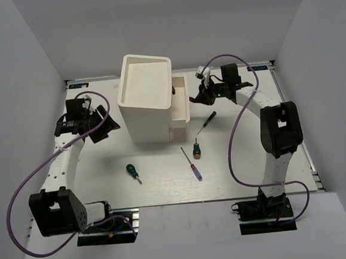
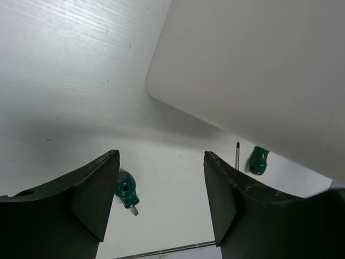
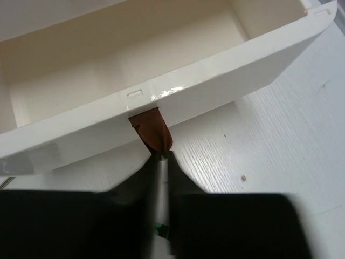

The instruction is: Sort the tools into containers

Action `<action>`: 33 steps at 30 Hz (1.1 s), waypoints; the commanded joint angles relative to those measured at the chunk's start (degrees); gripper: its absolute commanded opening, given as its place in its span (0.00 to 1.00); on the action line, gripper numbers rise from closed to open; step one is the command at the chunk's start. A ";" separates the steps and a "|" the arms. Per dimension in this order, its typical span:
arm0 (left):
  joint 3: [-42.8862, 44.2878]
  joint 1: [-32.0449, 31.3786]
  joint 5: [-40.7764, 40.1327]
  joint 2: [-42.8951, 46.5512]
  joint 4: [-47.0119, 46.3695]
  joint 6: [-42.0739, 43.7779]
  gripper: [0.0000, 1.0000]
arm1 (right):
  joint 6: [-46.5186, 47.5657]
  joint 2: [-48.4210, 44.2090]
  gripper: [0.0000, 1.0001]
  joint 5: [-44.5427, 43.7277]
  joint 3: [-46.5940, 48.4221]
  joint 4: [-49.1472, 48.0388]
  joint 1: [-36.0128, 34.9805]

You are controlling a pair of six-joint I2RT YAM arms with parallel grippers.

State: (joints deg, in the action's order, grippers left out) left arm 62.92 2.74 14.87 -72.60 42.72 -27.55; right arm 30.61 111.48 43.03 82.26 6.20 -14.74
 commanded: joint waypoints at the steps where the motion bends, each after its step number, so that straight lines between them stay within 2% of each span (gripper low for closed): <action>1: -2.61 -0.37 -1.25 2.81 2.19 -0.57 0.74 | 0.68 -2.23 0.33 -3.75 -1.40 3.91 3.05; 2: -2.62 -0.37 -1.25 2.81 3.41 -1.18 0.74 | 0.85 -2.41 0.45 -4.09 -1.23 4.26 3.23; 4: -4.20 -0.37 -0.73 2.81 4.47 -1.19 0.74 | 6.36 -3.29 0.58 -4.62 -1.83 7.94 3.75; 6: -5.25 -0.89 -0.72 2.81 5.53 -1.19 0.74 | 12.07 -3.55 0.58 -1.13 -2.97 12.75 5.24; 7: -6.48 -0.90 -0.72 3.33 6.14 -1.19 0.74 | 21.68 -3.55 0.60 -0.49 -4.11 13.83 6.21; 9: -8.50 -0.90 -0.72 4.04 6.15 -1.19 0.74 | 27.54 -3.47 0.61 1.87 -5.52 15.68 7.79; 10: -9.03 -0.90 -0.72 4.74 6.15 -1.19 0.74 | 37.84 -2.33 0.61 3.10 -5.36 16.91 8.76; 11: -9.04 -0.90 -0.72 4.75 6.15 -1.19 0.74 | 42.03 -1.80 0.61 5.73 -4.75 20.75 9.90; 13: -9.74 -1.42 -0.20 4.75 6.15 -1.19 0.74 | 59.13 2.13 0.62 8.82 0.17 32.15 10.69; 14: -10.26 -1.42 -0.20 4.75 6.15 -1.19 0.74 | 62.78 3.47 0.62 9.00 1.84 35.52 10.70; 15: -10.27 -1.42 -0.20 4.75 6.15 -1.71 0.74 | 69.78 6.26 0.62 9.09 9.07 41.73 10.61; 16: -10.27 -1.42 -0.20 4.75 6.15 -1.72 0.74 | 73.50 9.08 0.62 9.35 11.41 46.05 10.44; 18: -9.74 -1.95 -0.98 4.75 6.15 -1.72 0.74 | 76.17 12.34 0.62 9.18 18.70 48.72 10.17; 21: -9.74 -2.47 -0.99 5.27 6.76 -1.72 0.74 | 77.92 16.30 0.64 7.78 22.85 49.87 9.21; 24: -10.26 -3.00 -0.37 5.98 6.24 -1.72 0.74 | 84.07 20.26 0.64 6.12 28.29 56.01 8.24; 25: -10.27 -3.01 0.15 6.67 6.24 -1.72 0.74 | 87.91 21.75 0.64 5.15 31.70 62.47 8.15; 28: -9.74 -4.14 0.77 7.29 5.62 -1.72 0.74 | 95.66 23.87 0.64 3.65 33.58 69.96 7.80; 33: -5.35 -6.17 3.75 8.53 4.21 1.62 0.73 | 101.31 24.04 0.62 0.48 32.18 73.69 7.71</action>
State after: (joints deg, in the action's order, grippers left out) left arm 53.67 -2.28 15.75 -66.52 49.04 -28.25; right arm 111.66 135.55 45.30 113.47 70.87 -7.27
